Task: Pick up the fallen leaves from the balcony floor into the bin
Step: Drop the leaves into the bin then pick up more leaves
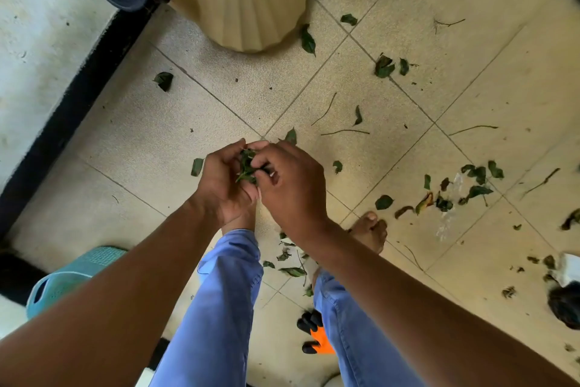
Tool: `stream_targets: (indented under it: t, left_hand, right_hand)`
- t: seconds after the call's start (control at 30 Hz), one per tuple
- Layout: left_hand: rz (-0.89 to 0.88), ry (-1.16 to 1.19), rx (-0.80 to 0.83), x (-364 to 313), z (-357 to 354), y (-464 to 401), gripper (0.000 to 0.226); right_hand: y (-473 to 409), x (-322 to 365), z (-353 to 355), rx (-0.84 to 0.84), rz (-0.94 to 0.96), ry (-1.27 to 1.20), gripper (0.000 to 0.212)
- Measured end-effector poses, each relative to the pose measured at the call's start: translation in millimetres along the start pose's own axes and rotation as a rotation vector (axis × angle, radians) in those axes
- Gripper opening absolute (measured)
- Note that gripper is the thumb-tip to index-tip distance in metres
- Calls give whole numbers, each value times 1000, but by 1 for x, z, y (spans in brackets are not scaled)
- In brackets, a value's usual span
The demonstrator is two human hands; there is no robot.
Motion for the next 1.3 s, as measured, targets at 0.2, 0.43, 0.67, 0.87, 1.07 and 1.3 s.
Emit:
stream_targets:
  t: [0.2,0.43,0.67,0.87,1.07,1.3]
  left_hand:
    - [-14,-2,33,13,-18,-10,35]
    - [29,9,-71,22,15,-23,34]
    - [-76,118,-122,0,40,-11,33]
    - [-45,145,-88,-8,57,-2,32]
    - [-28,179,-54,-12,69,-5,38]
    - [-39,207,-64,-11,69,2,39]
  right_hand:
    - [4,-14,-10,-6,117,481,9]
    - [17,-9,-6,87,243,446,27]
    - [-22,-89,-16,109,-14,372,38]
    - [-54,-142,-66,321,10,588,53]
    - [-69,-161,-72,318,156,675,33]
    - [-96,-120,-46,193,-92,138,19]
Point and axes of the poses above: each hand's wrist, its own y-axis away from the middle knuckle, its own z-axis out of the back of the hand, x = y × z, the point moved 4 cm from there along -y, towards the middle knuckle, and after that the axes turned 14 degrees about x, right-handed, at the moved point
